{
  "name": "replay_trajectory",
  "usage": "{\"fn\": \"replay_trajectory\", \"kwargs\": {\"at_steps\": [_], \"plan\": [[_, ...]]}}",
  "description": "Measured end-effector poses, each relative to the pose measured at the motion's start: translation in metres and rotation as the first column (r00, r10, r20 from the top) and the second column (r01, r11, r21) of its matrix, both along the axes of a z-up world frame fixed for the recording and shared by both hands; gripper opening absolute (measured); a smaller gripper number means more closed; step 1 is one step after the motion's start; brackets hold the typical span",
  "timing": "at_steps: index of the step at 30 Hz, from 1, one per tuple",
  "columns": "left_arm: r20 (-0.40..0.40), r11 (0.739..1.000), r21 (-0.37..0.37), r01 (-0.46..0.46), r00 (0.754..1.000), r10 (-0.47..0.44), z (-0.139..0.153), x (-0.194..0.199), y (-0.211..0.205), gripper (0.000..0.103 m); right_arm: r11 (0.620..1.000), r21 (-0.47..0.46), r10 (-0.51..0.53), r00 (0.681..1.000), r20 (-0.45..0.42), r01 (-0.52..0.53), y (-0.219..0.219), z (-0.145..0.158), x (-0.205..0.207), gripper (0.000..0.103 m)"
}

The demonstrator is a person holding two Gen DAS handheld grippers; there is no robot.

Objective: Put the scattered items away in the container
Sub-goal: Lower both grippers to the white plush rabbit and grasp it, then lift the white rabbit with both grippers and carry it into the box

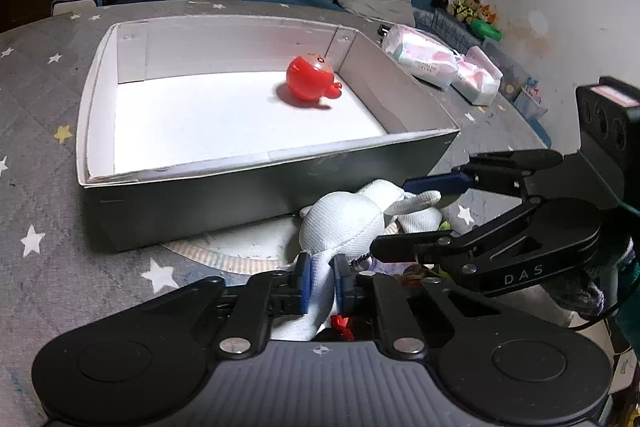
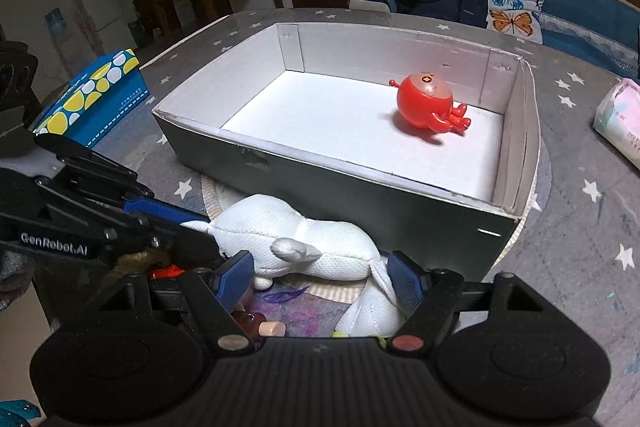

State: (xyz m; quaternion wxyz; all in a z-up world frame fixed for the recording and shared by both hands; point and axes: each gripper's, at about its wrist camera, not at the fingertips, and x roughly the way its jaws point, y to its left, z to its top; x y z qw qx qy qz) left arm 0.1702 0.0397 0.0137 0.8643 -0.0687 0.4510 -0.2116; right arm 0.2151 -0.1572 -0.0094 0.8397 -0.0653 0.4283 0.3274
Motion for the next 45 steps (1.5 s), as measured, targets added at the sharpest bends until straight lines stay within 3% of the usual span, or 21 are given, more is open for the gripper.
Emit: {"fn": "replay_trajectory", "kwargs": {"at_steps": [3, 10, 14, 21, 25, 36, 45], "plan": [[0.002, 1.000, -0.013, -0.008, 1.000, 0.008, 0.001, 0.000, 0.003, 0.010, 1.000, 0.006, -0.003, 1.000, 0.001, 0.003, 0.000, 0.000, -0.002, 0.069], [0.007, 1.000, -0.022, -0.020, 1.000, 0.020, 0.000, 0.003, 0.004, 0.013, 1.000, 0.007, -0.008, 1.000, -0.005, 0.008, 0.000, -0.001, -0.001, 0.069], [-0.012, 0.999, -0.025, -0.026, 1.000, 0.025, -0.001, 0.004, 0.006, 0.022, 1.000, 0.002, -0.001, 1.000, -0.002, 0.001, 0.002, -0.002, 0.000, 0.071], [-0.026, 0.999, -0.042, -0.026, 0.999, 0.025, -0.005, 0.005, 0.005, 0.020, 1.000, -0.009, 0.003, 1.000, 0.006, -0.003, 0.005, -0.002, -0.001, 0.068], [-0.004, 0.998, -0.055, -0.024, 1.000, 0.023, -0.001, 0.000, 0.007, 0.015, 1.000, -0.004, -0.005, 1.000, 0.022, 0.005, 0.004, 0.002, -0.006, 0.065], [0.105, 0.994, -0.095, -0.044, 0.993, 0.054, 0.033, -0.018, 0.013, 0.014, 1.000, 0.020, -0.010, 0.993, 0.114, 0.008, 0.003, 0.036, -0.024, 0.064], [0.194, 0.989, -0.134, -0.066, 0.977, 0.091, 0.066, -0.002, 0.015, 0.014, 0.999, 0.032, -0.038, 0.981, 0.191, 0.033, 0.006, 0.067, -0.012, 0.064]]}}
